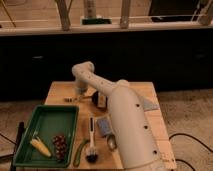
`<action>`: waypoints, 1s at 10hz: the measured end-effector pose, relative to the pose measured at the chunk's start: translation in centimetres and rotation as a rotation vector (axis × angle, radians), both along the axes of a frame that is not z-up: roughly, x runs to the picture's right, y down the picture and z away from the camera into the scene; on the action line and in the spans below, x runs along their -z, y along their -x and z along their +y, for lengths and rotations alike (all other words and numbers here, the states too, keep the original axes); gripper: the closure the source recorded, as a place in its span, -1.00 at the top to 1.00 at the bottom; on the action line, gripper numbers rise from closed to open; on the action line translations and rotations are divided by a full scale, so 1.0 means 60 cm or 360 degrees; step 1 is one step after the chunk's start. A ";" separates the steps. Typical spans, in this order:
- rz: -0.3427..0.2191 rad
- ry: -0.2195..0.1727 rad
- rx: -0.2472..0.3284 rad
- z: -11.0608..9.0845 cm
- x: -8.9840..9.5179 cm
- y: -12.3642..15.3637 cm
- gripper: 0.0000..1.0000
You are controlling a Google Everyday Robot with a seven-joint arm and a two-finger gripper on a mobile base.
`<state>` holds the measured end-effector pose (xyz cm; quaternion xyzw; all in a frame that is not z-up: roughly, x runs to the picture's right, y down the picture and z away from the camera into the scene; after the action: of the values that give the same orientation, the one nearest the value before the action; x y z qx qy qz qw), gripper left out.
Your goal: Place fork in tray
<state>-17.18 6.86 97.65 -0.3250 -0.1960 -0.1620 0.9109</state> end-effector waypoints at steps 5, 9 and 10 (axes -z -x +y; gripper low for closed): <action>0.0002 0.0007 -0.0012 0.005 -0.005 0.000 -1.00; 0.0003 0.0009 0.0004 0.004 0.001 -0.001 -1.00; 0.0002 -0.0002 0.0017 0.002 0.003 0.000 -1.00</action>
<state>-17.16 6.96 97.47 -0.3255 -0.1938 -0.1668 0.9103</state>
